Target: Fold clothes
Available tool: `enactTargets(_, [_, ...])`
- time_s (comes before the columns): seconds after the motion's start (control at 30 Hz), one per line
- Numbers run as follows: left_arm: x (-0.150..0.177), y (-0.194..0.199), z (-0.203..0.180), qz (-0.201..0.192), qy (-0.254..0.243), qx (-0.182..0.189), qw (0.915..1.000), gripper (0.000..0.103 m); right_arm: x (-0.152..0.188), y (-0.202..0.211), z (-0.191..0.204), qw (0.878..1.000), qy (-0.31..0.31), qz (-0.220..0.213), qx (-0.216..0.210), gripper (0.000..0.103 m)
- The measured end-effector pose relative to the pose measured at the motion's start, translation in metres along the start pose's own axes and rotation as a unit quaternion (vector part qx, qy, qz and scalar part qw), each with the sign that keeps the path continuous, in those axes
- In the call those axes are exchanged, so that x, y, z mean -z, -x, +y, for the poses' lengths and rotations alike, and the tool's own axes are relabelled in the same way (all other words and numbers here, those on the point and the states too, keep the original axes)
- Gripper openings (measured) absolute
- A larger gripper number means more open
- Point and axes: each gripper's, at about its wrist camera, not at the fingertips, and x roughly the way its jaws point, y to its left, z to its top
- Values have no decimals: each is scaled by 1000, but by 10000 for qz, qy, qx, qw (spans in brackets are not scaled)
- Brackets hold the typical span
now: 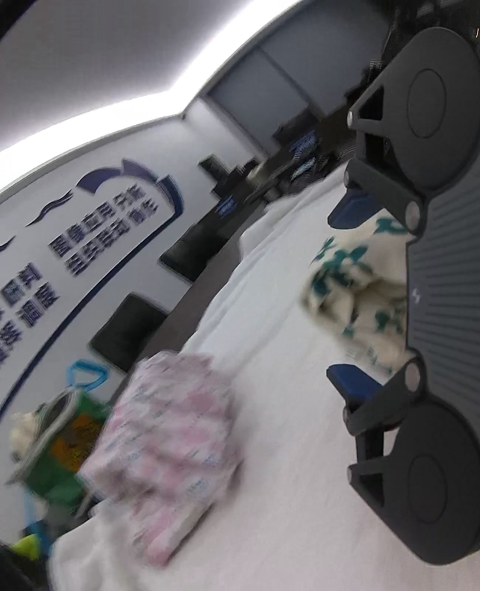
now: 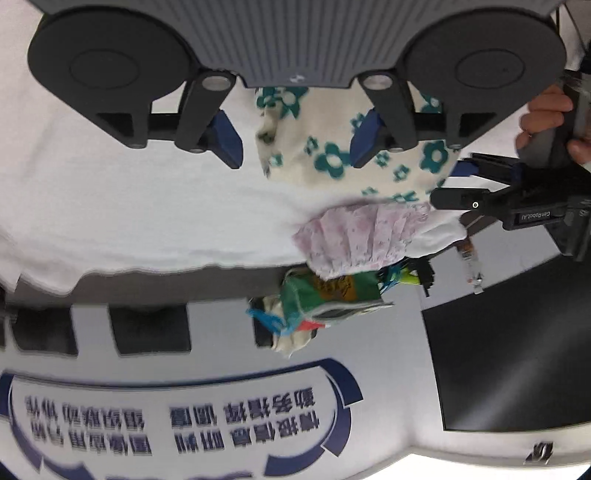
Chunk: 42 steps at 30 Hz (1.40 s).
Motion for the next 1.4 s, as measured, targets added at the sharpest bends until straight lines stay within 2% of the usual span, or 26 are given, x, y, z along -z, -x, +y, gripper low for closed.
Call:
enactTargets(0.03, [3, -7, -1, 49, -119, 78, 9999, 80, 3, -6, -11, 9995, -167, 55, -278, 67])
enactTargets(0.1, [9, -18, -3, 48, -499, 11, 9987, 80, 6, -23, -30, 9956, -525, 255, -739, 69])
enactTargets(0.17, [15, -21, -4, 59, -627, 75, 9980, 77, 9, -37, -40, 9931, -655, 502, -833, 69])
enactTargets(0.23, [17, -19, -7, 125, -646, 108, 9978, 62, 12, -42, -44, 9909, -700, 590, -983, 67])
enactTargets(0.27, [16, -16, -10, 158, -644, 126, 9977, 48, 12, -40, -46, 9898, -728, 562, -1092, 52])
enactTargets(0.3, [15, -12, -12, 193, -638, 145, 9977, 37, 12, -38, -47, 9883, -766, 533, -1209, 25])
enactTargets(0.33, [15, -6, -14, 223, -622, 170, 9977, 35, 10, -35, -46, 9863, -828, 489, -1340, 13])
enactTargets(0.4, [21, 13, -27, 245, -759, 194, 9966, 26, 6, -23, -30, 9894, -638, 291, -1272, 7])
enactTargets(0.5, [45, 52, -53, 31, -1173, 407, 9923, 24, 6, 14, -3, 9911, -191, -49, -1313, 7])
enactTargets(0.63, [79, 78, -63, 204, -892, 496, 9946, 22, 27, 68, 18, 9902, -150, -225, -1370, 7])
enactTargets(0.73, [96, 82, -57, 500, -391, 525, 9966, 19, 36, 75, 34, 9905, -225, -51, -1352, 7])
enactTargets(0.83, [89, 77, -44, 558, -49, 374, 9977, 19, 37, 66, 37, 9917, -393, 124, -1218, 7])
enactTargets(0.9, [71, 66, -32, 447, 307, 128, 9984, 21, 29, 46, 28, 9958, -567, 167, -698, 8])
enactTargets(0.93, [61, 58, -28, 367, 335, -8, 9988, 22, 24, 36, 24, 9970, -615, 156, -432, 8])
enactTargets(0.97, [52, 48, -25, 378, 258, -152, 9988, 25, 20, 24, 20, 9975, -608, 118, -333, 9])
enactTargets(1.07, [35, 17, -11, 444, 459, -399, 9972, 24, 11, -11, 14, 9974, -648, 262, -155, 9])
enactTargets(1.13, [31, 11, -3, 390, 675, -363, 9963, 24, 11, -20, 17, 9985, -455, 271, 171, 10])
enactTargets(1.2, [31, 14, -2, 232, 644, -299, 9972, 23, 10, -21, 16, 9982, -481, 199, 297, 23])
enactTargets(1.27, [35, 15, -5, 100, 528, -216, 9983, 22, 13, -7, 10, 9974, -703, 85, 121, 36])
enactTargets(1.33, [35, 15, -11, -39, 385, -144, 9991, 20, 14, -3, 6, 9963, -846, 37, -166, 32])
enactTargets(1.37, [35, 16, -14, -159, 319, -83, 9993, 20, 14, -4, 5, 9959, -869, 12, -232, 10])
enactTargets(1.4, [35, 17, -17, -244, 228, -43, 9994, 19, 14, -6, 7, 9969, -764, -43, -188, 2])
